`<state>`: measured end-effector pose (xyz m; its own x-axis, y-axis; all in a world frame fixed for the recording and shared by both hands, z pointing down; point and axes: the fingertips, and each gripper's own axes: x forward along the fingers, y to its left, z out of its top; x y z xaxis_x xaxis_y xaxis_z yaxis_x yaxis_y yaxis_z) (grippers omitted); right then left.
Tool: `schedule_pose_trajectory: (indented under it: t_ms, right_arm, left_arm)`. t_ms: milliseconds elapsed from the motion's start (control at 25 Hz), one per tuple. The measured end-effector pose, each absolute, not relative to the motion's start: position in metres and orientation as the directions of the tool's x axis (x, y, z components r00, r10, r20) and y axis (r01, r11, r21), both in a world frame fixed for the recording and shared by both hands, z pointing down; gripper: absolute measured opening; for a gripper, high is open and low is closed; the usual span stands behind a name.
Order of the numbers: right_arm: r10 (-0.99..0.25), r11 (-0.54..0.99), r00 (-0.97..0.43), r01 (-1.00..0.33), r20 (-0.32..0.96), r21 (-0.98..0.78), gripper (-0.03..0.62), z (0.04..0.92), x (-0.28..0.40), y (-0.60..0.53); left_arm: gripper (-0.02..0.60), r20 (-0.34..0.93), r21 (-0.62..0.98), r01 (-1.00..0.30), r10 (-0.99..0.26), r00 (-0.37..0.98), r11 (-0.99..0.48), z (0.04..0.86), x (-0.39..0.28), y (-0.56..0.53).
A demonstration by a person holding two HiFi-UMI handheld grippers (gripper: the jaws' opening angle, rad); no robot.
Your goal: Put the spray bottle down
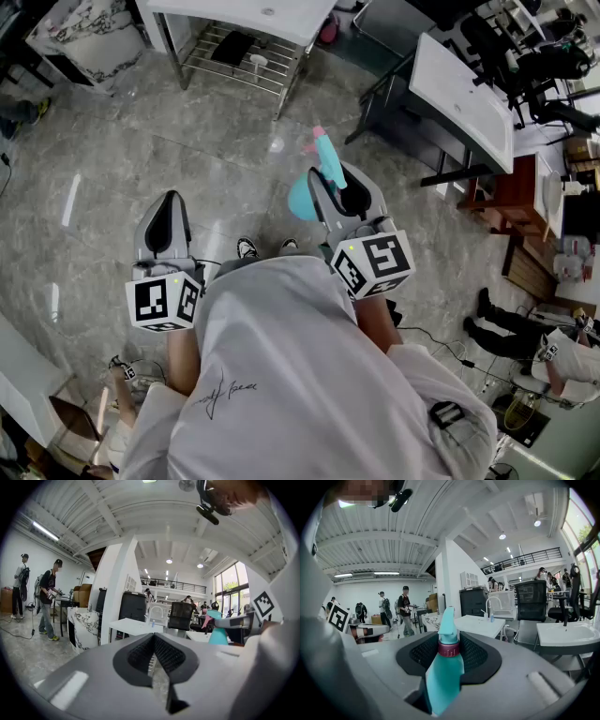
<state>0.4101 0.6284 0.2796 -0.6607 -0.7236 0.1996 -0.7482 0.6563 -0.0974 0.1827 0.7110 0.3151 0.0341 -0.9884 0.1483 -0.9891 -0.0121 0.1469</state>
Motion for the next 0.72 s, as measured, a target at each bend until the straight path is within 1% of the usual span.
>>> schedule_pose_trajectory:
  t_ms: [400,720]
  right_arm:
    - [-0.710,0.673,-0.675,-0.734,0.203,-0.086,0.133,0.278,0.408,0.636]
    - [-0.706,0.669,-0.684,-0.729,0.182,-0.146,0.133,0.272,0.399,0.637]
  left_arm:
    - [0.054,0.159,0.144,-0.989,-0.986,0.045,-0.022,0.320,0.185,0.716]
    - [0.054,0.169,0.143,-0.989,-0.984,0.054,-0.030,0.323,0.176,0.722]
